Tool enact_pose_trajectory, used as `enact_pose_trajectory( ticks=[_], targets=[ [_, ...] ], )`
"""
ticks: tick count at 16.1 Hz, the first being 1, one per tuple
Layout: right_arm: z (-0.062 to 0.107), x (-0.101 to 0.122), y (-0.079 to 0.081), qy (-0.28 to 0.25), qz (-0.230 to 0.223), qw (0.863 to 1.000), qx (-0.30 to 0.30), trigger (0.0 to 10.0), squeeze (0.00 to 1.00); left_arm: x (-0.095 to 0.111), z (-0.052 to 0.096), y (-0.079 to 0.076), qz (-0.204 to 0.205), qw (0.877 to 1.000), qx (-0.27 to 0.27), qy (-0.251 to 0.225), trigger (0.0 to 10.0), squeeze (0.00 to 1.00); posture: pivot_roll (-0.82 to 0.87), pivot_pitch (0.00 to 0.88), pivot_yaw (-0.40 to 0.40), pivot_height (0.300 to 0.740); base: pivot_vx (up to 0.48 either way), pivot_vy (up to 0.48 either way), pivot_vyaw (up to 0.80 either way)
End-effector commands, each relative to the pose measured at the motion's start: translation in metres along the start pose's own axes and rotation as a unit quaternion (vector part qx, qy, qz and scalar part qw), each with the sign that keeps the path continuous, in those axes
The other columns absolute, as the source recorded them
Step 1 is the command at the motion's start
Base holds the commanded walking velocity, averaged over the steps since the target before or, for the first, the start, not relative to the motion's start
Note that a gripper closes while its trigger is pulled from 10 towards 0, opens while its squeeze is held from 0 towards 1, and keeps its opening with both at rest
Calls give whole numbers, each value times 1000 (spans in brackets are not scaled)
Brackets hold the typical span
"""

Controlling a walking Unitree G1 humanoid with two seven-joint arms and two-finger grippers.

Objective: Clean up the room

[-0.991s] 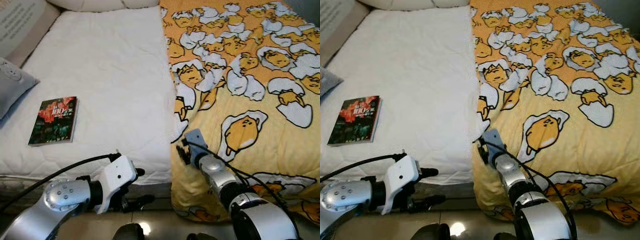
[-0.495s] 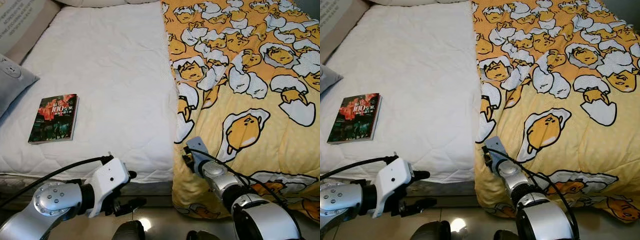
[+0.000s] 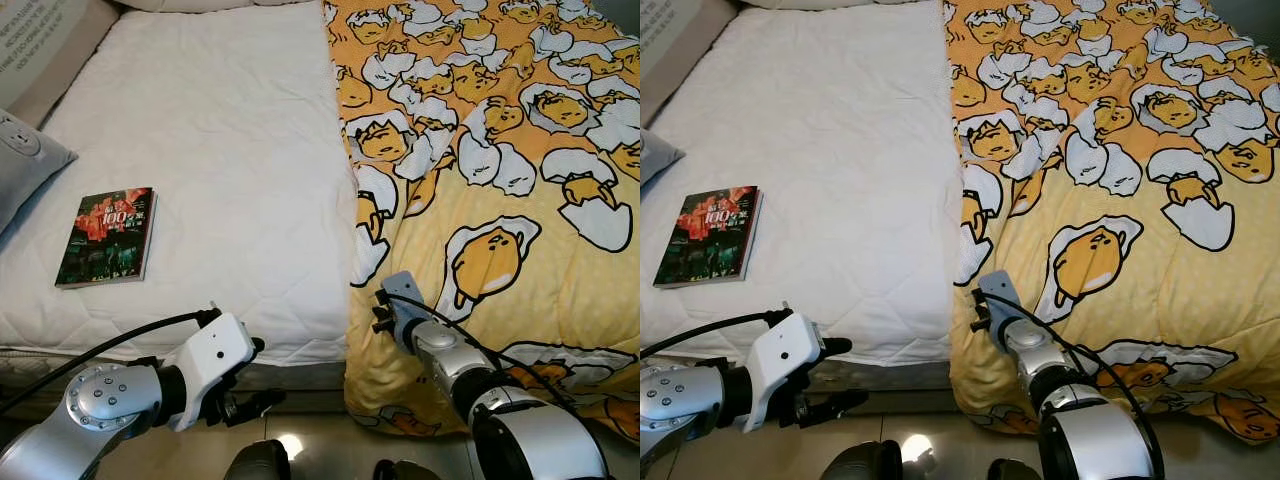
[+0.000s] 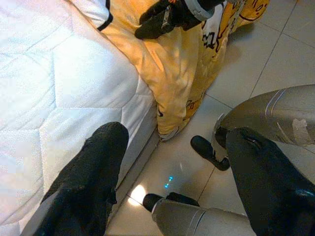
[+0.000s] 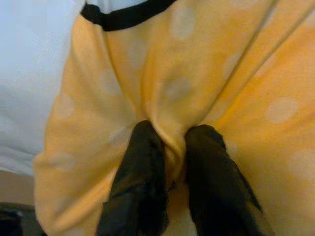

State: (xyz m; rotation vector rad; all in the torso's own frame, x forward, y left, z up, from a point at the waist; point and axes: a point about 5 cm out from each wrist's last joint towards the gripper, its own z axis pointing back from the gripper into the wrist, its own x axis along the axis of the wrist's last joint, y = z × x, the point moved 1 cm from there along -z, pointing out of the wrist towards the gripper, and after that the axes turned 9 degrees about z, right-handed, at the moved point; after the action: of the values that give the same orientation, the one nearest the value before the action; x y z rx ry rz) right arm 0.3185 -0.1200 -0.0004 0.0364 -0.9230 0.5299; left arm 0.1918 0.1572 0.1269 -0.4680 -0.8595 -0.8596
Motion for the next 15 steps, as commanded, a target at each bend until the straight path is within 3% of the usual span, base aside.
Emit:
enact_pose_trajectory(
  ticks=[1, 6, 8, 10, 12, 13, 15],
  targets=[
    [0, 1, 2, -8, -15, 1000, 12, 0, 0, 0, 0, 1, 2, 1000, 3, 0, 10000, 0, 276, 178, 43, 740, 0, 0, 0],
    [2, 10, 24, -76, -57, 987, 127, 0, 0, 1, 0, -1, 5, 1000, 2, -6, 10000, 0, 270, 175, 37, 740, 0, 0, 0],
    [6, 7, 45, -100, -84, 966, 224, 0, 0, 2, -1, 0, 5, 1000, 4, -9, 10000, 0, 268, 176, 35, 740, 0, 0, 0],
    [11, 3, 58, -106, -81, 947, 291, 0, 0, 3, -2, 1, 5, 1000, 5, -12, 10000, 0, 264, 179, 38, 740, 0, 0, 0],
    [11, -1, 59, -118, -52, 959, 253, 0, 0, 1, -4, 0, 6, 1000, 4, -12, 10000, 0, 253, 163, 38, 740, 0, 0, 0],
    [8, -4, 55, -110, -47, 972, 201, 10000, 0, -2, -5, 1, 7, 1000, 9, -12, 10000, 0, 244, 150, 35, 740, 0, 0, 0],
    [12, -2, 56, -149, -94, 964, 197, 10000, 0, -8, -7, 2, 23, 999, 33, -20, 10000, 0, 197, 79, 26, 740, 0, 0, 0]
  ],
)
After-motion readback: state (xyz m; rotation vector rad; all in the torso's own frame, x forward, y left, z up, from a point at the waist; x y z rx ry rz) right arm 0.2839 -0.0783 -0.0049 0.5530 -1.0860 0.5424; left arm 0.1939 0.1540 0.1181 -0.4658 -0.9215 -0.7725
